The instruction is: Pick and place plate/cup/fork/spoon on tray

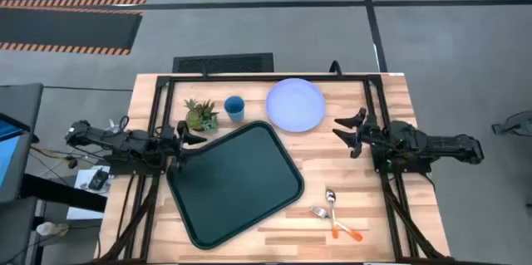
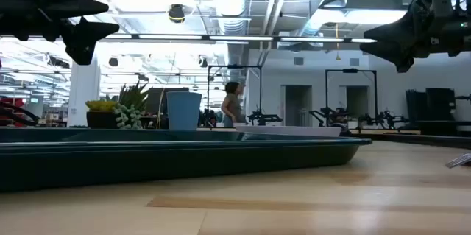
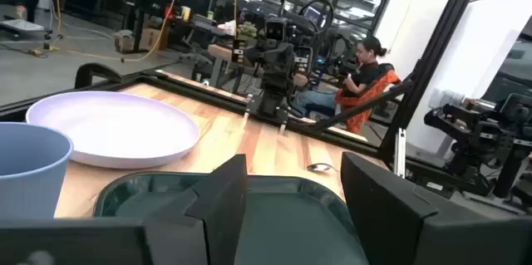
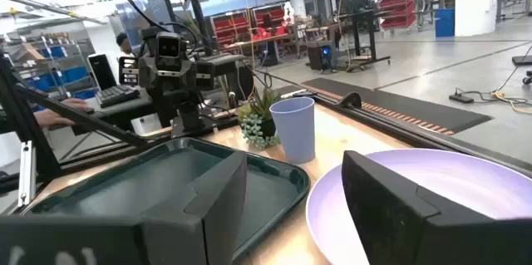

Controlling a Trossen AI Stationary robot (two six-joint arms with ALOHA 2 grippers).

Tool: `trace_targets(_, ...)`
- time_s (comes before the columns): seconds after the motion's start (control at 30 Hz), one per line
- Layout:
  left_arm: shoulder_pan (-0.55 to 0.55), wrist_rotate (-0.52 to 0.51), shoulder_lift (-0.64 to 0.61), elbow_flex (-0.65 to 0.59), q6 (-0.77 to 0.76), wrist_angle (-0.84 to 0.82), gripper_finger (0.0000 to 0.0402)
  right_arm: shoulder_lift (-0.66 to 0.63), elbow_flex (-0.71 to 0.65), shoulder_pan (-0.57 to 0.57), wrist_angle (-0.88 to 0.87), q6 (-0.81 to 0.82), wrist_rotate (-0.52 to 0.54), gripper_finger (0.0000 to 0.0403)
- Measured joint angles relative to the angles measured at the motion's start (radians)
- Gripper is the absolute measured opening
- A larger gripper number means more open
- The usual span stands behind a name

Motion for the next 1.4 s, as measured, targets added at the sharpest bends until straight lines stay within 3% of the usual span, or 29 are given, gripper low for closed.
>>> trace_targets(1.4, 0.0, -0.029, 0.0, 0.0, -0.018, 0.003, 0.0183, 0.0, 0.0, 0.0, 0.0, 0.0, 0.0, 0.0224)
